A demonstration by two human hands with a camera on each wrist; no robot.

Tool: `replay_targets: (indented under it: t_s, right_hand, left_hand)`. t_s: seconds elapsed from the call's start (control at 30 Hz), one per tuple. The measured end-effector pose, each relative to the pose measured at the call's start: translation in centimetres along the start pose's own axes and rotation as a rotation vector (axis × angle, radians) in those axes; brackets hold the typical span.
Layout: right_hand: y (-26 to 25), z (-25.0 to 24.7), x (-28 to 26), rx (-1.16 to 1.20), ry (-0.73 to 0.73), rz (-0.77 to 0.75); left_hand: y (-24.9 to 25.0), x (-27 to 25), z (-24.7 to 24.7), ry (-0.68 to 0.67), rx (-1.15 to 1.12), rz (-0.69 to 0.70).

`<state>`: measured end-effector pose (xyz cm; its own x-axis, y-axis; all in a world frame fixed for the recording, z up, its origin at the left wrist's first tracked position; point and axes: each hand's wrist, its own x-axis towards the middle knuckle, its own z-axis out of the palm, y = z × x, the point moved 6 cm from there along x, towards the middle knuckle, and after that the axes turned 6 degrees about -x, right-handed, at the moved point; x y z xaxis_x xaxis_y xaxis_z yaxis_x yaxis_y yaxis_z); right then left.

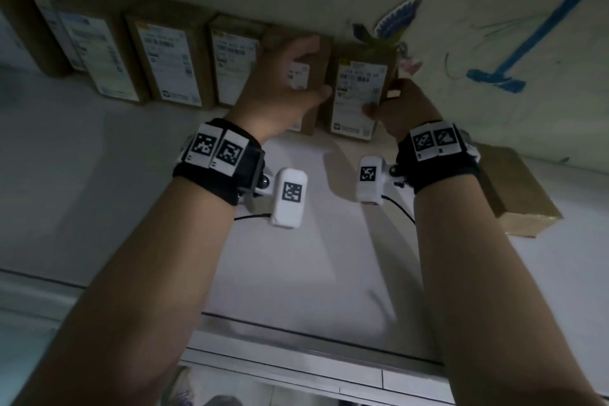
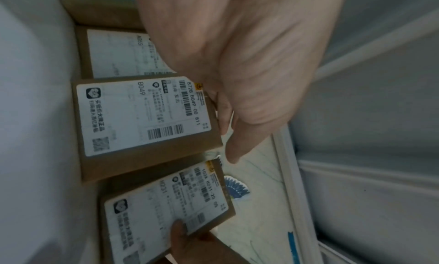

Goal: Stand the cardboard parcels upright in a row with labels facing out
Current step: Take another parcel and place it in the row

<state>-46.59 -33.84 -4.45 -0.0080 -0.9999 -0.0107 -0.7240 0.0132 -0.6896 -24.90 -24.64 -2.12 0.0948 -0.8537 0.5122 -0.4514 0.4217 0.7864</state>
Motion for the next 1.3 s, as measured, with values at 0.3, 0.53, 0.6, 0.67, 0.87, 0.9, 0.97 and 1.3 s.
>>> replay_targets:
  t_s: [0.3,0.53,0.6,0.67,0.87,0.9,0.97,1.3]
  right_hand:
    - [-0.5,3.1,0.4,0.028,-0.078,0.070]
    - [0.1,2.6,-0.4,0.198,-0.139,0.190]
    - [-0.4,1.8,-0.6,0.263,-0.123,0.184]
    - [-0.6,0.8,-0.5,0.350,-0.070,0.187]
    - [-1.3,-4.8,-2.4,0.315,0.088,0.069]
    - [-1.0,-5.9,-2.6,0.246,0.136,0.080]
    - [0.9,-8.9,-3.3,0.169,0.299,0.141]
    - [12.3,-10.6,-9.3,-0.175,0.133,0.411]
  left_hand:
    - [-0.1,0.0,0.1,-0.015,-0.014,-0.046]
    - [0.1,0.0,-0.2,0.044,-0.267,-0.114]
    - [0.0,0.2,-0.6,0.088,-0.347,-0.116]
    - [-0.1,0.3,-0.9,0.115,-0.400,-0.104]
    - [-0.9,0.7,-0.8,0.209,-0.467,-0.072]
    - [-1.0,0.8,-0.7,0.225,-0.468,-0.071]
    - [-0.9,0.6,-0.3,0.228,-0.437,-0.042]
    - [1.2,-0.8,2.7,-0.019,-0.506,0.017]
